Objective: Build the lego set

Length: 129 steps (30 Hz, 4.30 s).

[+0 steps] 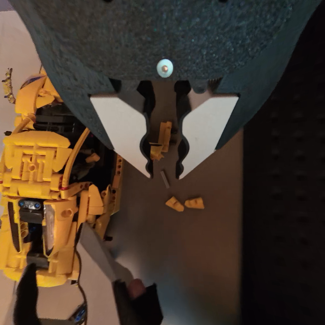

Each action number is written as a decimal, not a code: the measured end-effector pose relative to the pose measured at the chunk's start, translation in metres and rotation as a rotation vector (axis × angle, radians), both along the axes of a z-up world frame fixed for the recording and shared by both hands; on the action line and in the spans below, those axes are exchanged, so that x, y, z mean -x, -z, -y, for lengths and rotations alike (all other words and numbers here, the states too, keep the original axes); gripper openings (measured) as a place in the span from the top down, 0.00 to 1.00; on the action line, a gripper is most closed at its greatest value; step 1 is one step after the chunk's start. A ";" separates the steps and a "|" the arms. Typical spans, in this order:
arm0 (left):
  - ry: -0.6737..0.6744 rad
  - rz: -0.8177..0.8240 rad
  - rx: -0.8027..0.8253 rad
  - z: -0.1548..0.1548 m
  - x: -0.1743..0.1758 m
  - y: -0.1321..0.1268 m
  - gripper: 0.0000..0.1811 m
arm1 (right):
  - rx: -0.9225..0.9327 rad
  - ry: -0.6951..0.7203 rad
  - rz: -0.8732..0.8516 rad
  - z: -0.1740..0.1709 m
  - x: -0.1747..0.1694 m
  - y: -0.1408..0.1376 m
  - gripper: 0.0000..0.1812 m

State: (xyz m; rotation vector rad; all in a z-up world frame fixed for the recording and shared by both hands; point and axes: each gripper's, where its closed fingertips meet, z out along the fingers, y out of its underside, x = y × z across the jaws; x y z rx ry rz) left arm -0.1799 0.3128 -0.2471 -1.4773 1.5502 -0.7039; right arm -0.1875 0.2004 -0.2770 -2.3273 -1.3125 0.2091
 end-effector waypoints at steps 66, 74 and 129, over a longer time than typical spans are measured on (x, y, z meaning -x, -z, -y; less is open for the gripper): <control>0.002 0.065 0.150 0.003 0.010 0.004 0.71 | -0.207 0.800 0.242 -0.046 -0.042 0.005 0.65; 0.005 0.065 0.148 0.004 0.010 0.004 0.71 | -0.060 0.860 0.219 -0.046 -0.052 0.013 0.72; 0.006 0.069 0.158 0.004 0.010 0.004 0.71 | 0.255 0.718 0.236 -0.028 -0.029 0.028 0.96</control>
